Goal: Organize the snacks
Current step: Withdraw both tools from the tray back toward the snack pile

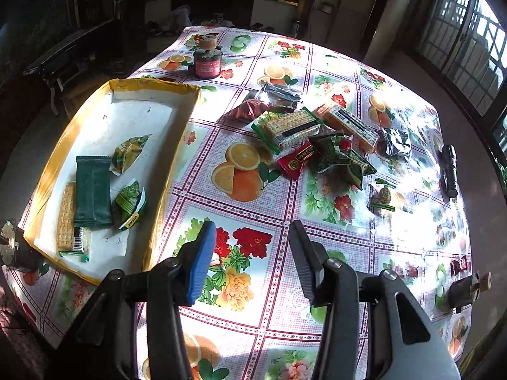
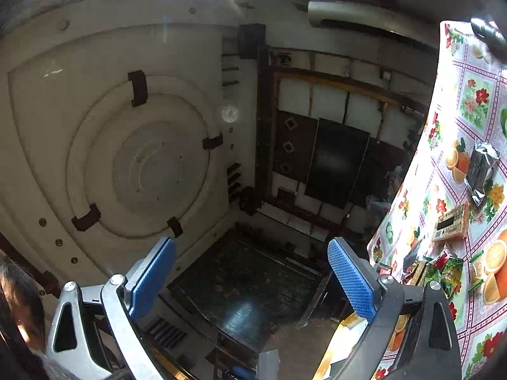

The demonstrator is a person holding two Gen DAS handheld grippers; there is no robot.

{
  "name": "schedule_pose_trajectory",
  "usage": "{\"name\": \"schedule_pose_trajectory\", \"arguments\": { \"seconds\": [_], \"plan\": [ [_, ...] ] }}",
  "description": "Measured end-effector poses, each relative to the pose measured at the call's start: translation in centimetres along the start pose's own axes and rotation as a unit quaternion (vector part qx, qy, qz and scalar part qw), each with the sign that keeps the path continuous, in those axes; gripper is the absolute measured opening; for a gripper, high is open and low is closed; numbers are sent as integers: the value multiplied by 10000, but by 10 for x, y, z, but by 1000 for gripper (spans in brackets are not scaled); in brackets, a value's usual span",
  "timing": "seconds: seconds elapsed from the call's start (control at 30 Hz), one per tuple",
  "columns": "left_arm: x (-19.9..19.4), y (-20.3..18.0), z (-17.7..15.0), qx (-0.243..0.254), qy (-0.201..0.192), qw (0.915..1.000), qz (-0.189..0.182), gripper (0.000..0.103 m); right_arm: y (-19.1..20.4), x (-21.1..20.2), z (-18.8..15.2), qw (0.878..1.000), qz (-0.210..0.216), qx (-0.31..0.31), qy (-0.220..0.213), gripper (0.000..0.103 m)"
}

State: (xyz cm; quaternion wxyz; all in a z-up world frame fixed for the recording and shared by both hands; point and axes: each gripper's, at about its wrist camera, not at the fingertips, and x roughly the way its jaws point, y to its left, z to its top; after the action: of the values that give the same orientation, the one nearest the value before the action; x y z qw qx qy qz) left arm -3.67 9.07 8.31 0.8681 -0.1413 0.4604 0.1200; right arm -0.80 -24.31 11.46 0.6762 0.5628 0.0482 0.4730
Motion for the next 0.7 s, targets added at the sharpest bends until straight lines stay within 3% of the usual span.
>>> {"name": "schedule_pose_trajectory", "arguments": {
  "seconds": [0.07, 0.17, 0.2, 0.23, 0.3, 0.33, 0.4, 0.47, 0.53, 0.6, 0.67, 0.7],
  "plan": [
    [1, -5, -1, 57, 24, 10000, -12, 49, 16, -6, 9, 9999, 126, -21, 67, 100],
    [5, -12, -3, 147, 84, 9999, -5, 50, 17, -5, 22, 9961, 767, 316, 304, 101],
    [7, -13, -3, 181, 108, 9998, 24, 51, 16, -2, 26, 9963, 719, 309, 367, 101],
    [9, -13, -4, 198, 130, 9997, 63, 51, 18, 2, 29, 9979, 399, 82, 500, 101],
    [14, -13, -3, 226, 175, 9995, 111, 53, 19, 17, 29, 9893, -808, -719, 982, 101],
    [17, -14, -2, 282, 206, 9993, 148, 53, 16, 26, 25, 9731, -1580, -1114, 1253, 101],
    [24, -15, -1, 367, 242, 9988, 234, 53, -3, 43, 12, 9221, -3034, -1665, 1733, 101],
    [32, -17, 1, 478, 289, 9981, 255, 53, -33, 58, -5, 8682, -4015, -1914, 2199, 100],
    [36, -17, 3, 539, 309, 9977, 284, 53, -56, 67, -20, 8385, -4416, -2020, 2470, 98],
    [42, -17, 7, 575, 347, 9974, 276, 53, -71, 76, -33, 8202, -4582, -2258, 2577, 97],
    [48, -17, 13, 589, 374, 9972, 282, 53, -82, 88, -42, 7944, -4817, -2547, 2683, 97],
    [52, -17, 16, 593, 393, 9971, 275, 53, -87, 92, -43, 7889, -4822, -2597, 2788, 97]
  ]
}}
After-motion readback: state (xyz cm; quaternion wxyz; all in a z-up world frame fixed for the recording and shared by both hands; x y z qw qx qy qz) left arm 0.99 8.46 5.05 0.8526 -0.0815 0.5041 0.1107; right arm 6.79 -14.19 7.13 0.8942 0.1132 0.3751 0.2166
